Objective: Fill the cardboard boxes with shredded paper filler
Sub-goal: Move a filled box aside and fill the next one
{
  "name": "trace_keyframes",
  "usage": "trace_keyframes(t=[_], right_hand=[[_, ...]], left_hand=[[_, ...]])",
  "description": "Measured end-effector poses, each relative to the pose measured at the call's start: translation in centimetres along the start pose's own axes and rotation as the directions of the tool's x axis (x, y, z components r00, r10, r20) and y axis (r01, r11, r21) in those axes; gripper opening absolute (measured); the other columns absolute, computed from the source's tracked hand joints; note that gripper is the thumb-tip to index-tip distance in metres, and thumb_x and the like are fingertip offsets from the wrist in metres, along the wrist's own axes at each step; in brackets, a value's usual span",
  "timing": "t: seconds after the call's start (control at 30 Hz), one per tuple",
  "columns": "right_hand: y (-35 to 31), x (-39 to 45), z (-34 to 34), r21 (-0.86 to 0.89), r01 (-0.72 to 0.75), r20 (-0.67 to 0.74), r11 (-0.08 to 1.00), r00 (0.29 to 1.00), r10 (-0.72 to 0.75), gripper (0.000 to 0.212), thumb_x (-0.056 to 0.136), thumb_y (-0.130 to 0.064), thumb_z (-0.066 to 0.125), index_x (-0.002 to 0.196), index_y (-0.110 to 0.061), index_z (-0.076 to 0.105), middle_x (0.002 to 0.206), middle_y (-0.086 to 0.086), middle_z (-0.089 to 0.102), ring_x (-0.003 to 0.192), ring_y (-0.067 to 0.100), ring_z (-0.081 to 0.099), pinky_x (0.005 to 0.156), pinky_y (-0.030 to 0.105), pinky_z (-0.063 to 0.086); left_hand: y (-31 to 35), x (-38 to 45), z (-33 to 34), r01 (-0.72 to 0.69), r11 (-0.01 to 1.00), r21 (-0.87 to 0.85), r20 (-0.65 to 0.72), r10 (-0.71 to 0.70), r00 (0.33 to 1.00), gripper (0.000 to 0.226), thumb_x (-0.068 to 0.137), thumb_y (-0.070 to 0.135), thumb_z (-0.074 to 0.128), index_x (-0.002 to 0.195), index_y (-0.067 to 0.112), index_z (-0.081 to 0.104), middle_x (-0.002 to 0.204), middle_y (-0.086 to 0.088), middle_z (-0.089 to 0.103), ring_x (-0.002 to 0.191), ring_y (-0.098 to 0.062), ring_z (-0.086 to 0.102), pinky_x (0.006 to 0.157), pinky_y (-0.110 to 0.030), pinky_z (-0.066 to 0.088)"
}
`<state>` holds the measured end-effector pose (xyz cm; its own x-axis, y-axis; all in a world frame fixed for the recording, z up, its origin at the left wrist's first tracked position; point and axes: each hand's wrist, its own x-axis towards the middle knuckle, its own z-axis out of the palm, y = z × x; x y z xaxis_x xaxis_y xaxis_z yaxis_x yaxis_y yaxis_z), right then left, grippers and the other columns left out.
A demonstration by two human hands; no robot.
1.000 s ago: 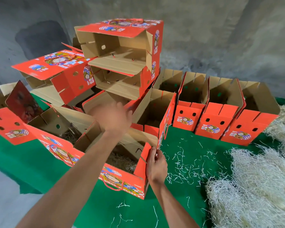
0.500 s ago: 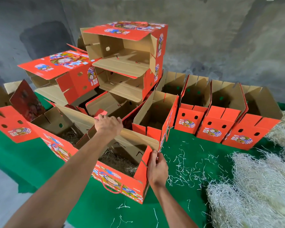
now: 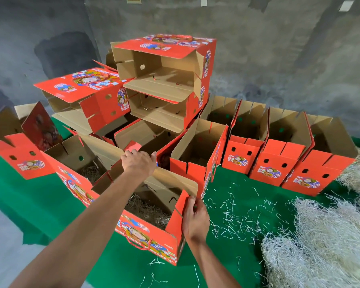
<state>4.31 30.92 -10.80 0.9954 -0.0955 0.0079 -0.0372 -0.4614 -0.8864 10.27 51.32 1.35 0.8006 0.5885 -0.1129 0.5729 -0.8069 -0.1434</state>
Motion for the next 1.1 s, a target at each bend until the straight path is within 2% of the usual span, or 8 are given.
trace_keyframes(t=[0.23, 0.43, 0.57, 0.7, 0.8, 0.87, 1.0, 1.1], right_hand=[[0.1, -0.2, 0.4, 0.029, -0.026, -0.036, 0.999, 0.999, 0.027, 0.045, 0.101, -0.058, 0.031, 0.103, -0.026, 0.062, 0.099, 0.0, 0.071, 0.094, 0.028, 0.065, 0.075, 0.036, 0.048], [-1.3, -0.2, 2.4, 0.053, -0.074, -0.062, 0.996, 0.995, 0.078, 0.037, 0.102, -0.052, 0.033, 0.107, -0.024, 0.057, 0.108, 0.008, 0.07, 0.103, 0.033, 0.064, 0.083, 0.04, 0.048], [-2.3, -0.3, 4.6, 0.054, -0.084, -0.043, 0.995, 0.995, 0.086, 0.026, 0.102, -0.051, 0.035, 0.1, -0.028, 0.045, 0.105, 0.01, 0.069, 0.101, 0.035, 0.064, 0.078, 0.041, 0.044], [-2.9, 0.0, 6.3, 0.031, -0.087, -0.038, 0.996, 0.995, 0.088, 0.034, 0.101, -0.056, 0.031, 0.102, -0.025, 0.046, 0.105, 0.012, 0.069, 0.1, 0.036, 0.065, 0.077, 0.041, 0.044], [-3.1, 0.2, 7.3, 0.025, -0.065, -0.051, 0.998, 0.996, 0.067, 0.043, 0.095, -0.064, 0.023, 0.1, -0.027, 0.044, 0.104, 0.011, 0.069, 0.098, 0.036, 0.065, 0.073, 0.039, 0.041], [-3.3, 0.3, 7.9, 0.034, -0.07, -0.05, 0.997, 0.996, 0.072, 0.035, 0.096, -0.062, 0.026, 0.095, -0.029, 0.04, 0.103, 0.01, 0.069, 0.098, 0.036, 0.065, 0.071, 0.039, 0.04], [-3.7, 0.6, 8.8, 0.068, -0.087, -0.028, 0.994, 0.996, 0.089, 0.018, 0.101, -0.05, 0.037, 0.095, -0.033, 0.036, 0.106, 0.011, 0.068, 0.098, 0.036, 0.065, 0.07, 0.039, 0.036], [-4.1, 0.7, 9.4, 0.082, -0.103, 0.017, 0.991, 0.995, 0.102, 0.02, 0.102, -0.05, 0.035, 0.103, -0.03, 0.04, 0.113, 0.01, 0.067, 0.101, 0.036, 0.064, 0.072, 0.037, 0.036]], left_hand=[[0.0, 1.5, 1.8, -0.192, 0.961, -0.201, -0.103, 0.174, 0.979, 0.07, 0.1, 0.062, 0.012, 0.122, 0.018, 0.061, 0.138, -0.012, 0.056, 0.14, -0.043, 0.032, 0.117, -0.062, 0.016], [0.3, 1.9, 2.9, -0.279, 0.899, -0.338, -0.197, 0.222, 0.955, 0.076, 0.096, 0.07, 0.006, 0.137, 0.025, 0.051, 0.148, -0.001, 0.048, 0.148, -0.026, 0.027, 0.116, -0.063, -0.01], [0.9, 1.6, 2.8, -0.366, 0.824, -0.433, -0.256, 0.277, 0.926, 0.062, 0.1, 0.064, 0.021, 0.139, 0.023, 0.047, 0.144, 0.0, 0.051, 0.144, -0.021, 0.033, 0.121, -0.058, 0.0], [1.6, 1.1, 2.3, -0.434, 0.768, -0.47, -0.317, 0.312, 0.896, 0.048, 0.103, 0.057, 0.03, 0.132, 0.026, 0.051, 0.14, 0.004, 0.053, 0.14, -0.019, 0.037, 0.121, -0.054, 0.014], [2.1, 0.6, 2.2, -0.485, 0.728, -0.484, -0.363, 0.338, 0.869, 0.037, 0.103, 0.05, 0.039, 0.124, 0.026, 0.059, 0.14, 0.005, 0.052, 0.138, -0.017, 0.038, 0.121, -0.048, 0.016], [2.5, 0.2, 2.4, -0.52, 0.705, -0.482, -0.402, 0.349, 0.846, 0.033, 0.102, 0.047, 0.043, 0.118, 0.025, 0.062, 0.139, 0.005, 0.053, 0.137, -0.016, 0.039, 0.12, -0.044, 0.018], [3.2, -0.5, 2.4, -0.515, 0.705, -0.487, -0.398, 0.346, 0.85, 0.035, 0.102, 0.049, 0.042, 0.123, 0.025, 0.058, 0.141, 0.005, 0.051, 0.14, -0.015, 0.035, 0.122, -0.042, 0.017], [3.8, -1.1, 2.1, -0.496, 0.711, -0.498, -0.384, 0.332, 0.861, 0.036, 0.101, 0.048, 0.047, 0.128, 0.026, 0.052, 0.142, 0.005, 0.05, 0.14, -0.016, 0.035, 0.122, -0.044, 0.018]])
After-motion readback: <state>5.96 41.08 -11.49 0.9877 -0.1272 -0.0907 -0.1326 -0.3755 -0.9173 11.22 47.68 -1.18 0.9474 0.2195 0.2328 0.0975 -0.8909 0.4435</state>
